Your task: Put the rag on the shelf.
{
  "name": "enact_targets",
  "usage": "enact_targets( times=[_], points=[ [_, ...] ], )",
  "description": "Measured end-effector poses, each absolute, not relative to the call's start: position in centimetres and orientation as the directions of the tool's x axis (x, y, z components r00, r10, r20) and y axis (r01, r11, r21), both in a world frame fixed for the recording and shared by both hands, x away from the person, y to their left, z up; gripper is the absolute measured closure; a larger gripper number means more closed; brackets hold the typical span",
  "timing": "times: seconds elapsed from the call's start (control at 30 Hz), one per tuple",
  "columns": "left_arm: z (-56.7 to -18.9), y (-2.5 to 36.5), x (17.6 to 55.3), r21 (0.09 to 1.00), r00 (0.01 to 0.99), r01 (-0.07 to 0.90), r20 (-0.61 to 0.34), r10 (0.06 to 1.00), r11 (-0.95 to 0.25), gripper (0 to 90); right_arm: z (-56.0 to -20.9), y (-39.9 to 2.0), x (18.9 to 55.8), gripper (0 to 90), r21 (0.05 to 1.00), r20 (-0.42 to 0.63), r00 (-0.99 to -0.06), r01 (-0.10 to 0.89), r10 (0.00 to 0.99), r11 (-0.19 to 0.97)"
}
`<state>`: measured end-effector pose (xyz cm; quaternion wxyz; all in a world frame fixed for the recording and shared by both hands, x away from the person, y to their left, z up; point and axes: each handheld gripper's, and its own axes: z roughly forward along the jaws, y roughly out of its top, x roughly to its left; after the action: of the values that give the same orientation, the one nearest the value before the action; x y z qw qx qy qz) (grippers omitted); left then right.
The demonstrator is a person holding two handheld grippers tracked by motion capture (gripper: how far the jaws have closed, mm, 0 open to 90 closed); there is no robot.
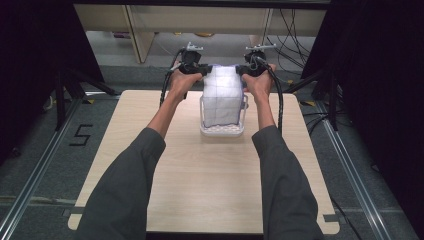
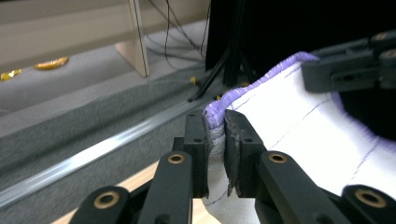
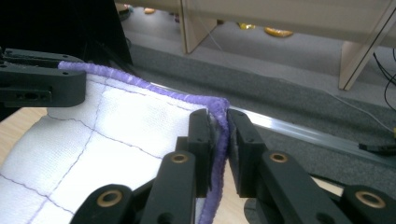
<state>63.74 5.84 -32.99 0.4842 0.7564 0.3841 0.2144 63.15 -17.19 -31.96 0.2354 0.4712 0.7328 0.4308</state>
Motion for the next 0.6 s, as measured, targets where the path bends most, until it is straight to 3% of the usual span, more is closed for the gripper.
enact_targets(
  times=[0.1,0.2,0.33,0.4,0.6],
  points=[
    [-33.7,5.8,63.9,0.884,0.607,0.399,-0.056,0.793,-0.244,78.9,-32.6,-17.5,63.4,75.6,0.839,0.059,-0.446,0.507,0.893,0.198],
    [-34.1,5.7,63.9,0.866,0.609,0.432,-0.073,0.790,-0.252,75.6,-33.2,-17.6,63.4,63.8,0.823,0.087,-0.419,0.542,0.904,0.173],
    [-34.0,6.0,63.9,0.841,0.580,0.487,-0.108,0.808,-0.237,57.4,-33.6,-18.1,63.4,62.1,0.822,0.082,-0.419,0.541,0.904,0.176],
    [-33.9,6.4,63.9,0.824,0.571,0.510,-0.108,0.814,-0.249,52.6,-33.6,-18.3,63.2,60.6,0.816,0.094,-0.423,0.551,0.901,0.173],
    [-33.0,7.3,62.9,0.824,0.578,0.503,-0.097,0.810,-0.260,49.3,-33.2,-19.2,62.4,58.9,0.820,0.085,-0.434,0.542,0.897,0.184]
  ],
)
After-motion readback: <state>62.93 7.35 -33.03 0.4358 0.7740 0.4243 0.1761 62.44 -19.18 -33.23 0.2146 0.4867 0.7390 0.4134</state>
